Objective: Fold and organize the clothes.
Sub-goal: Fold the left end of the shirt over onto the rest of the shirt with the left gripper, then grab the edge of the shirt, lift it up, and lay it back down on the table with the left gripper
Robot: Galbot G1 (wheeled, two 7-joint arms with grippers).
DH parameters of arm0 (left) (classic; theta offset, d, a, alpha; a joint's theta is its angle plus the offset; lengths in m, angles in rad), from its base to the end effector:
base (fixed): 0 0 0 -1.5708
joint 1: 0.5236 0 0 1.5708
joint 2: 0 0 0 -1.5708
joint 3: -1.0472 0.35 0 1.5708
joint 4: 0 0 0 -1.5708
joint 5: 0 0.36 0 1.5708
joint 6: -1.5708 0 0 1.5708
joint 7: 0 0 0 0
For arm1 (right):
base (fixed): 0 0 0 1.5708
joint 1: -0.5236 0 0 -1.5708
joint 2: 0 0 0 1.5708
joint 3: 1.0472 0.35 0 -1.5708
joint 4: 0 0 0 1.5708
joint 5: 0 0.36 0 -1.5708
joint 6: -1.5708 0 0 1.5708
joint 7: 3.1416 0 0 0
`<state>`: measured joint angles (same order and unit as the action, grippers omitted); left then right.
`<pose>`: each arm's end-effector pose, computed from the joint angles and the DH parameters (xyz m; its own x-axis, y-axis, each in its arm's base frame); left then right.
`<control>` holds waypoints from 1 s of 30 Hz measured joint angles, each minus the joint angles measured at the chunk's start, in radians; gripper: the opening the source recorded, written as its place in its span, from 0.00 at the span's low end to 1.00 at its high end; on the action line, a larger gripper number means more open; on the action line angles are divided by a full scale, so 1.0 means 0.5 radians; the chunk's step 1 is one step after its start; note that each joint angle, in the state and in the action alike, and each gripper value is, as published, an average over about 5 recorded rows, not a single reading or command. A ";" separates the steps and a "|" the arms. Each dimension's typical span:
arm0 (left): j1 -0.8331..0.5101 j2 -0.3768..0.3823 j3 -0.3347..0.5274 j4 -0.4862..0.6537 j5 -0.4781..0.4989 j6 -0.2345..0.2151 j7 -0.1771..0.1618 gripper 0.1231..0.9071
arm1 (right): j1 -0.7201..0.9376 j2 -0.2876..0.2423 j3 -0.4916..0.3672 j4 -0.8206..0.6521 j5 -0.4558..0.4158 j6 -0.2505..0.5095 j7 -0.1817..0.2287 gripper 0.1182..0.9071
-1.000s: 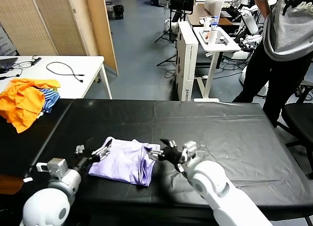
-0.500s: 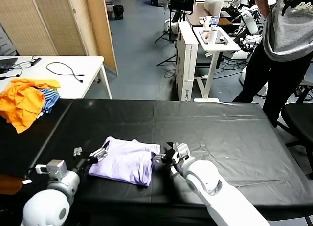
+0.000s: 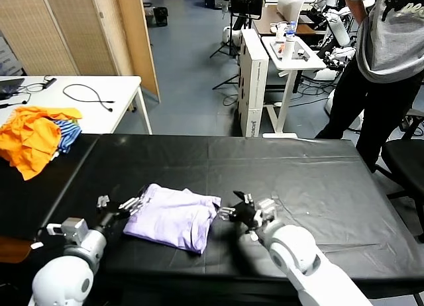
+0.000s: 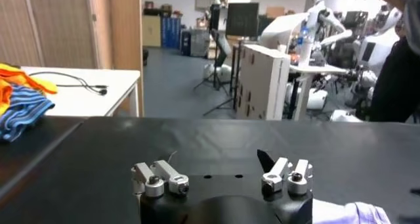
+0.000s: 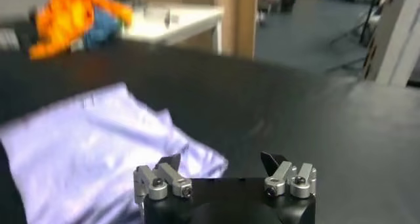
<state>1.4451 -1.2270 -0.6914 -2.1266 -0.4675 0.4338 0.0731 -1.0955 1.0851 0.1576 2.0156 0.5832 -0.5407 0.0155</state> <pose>0.2262 0.1020 -0.2399 -0.9579 0.1499 0.2448 0.1295 0.9868 -0.0976 0.2921 0.0118 -0.2412 -0.7863 -0.5155 0.3406 -0.5017 0.8544 0.1351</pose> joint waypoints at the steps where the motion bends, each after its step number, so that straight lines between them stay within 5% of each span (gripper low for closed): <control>1: -0.002 -0.002 -0.008 0.032 -0.016 -0.029 0.037 1.00 | -0.035 -0.015 0.045 0.031 0.036 0.017 -0.006 1.00; 13: -0.052 0.009 -0.073 0.414 -0.440 -0.121 0.389 1.00 | -0.437 -0.111 0.480 0.397 0.206 0.082 -0.015 1.00; 30: -0.137 0.054 -0.016 0.673 -0.642 -0.114 0.492 1.00 | -0.619 -0.097 0.610 0.569 0.187 0.082 -0.011 1.00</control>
<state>1.3767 -1.1998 -0.6993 -1.7900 -0.7887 0.3767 0.3191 -1.4052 1.0365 0.4627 2.3000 0.6768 -0.4998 0.0098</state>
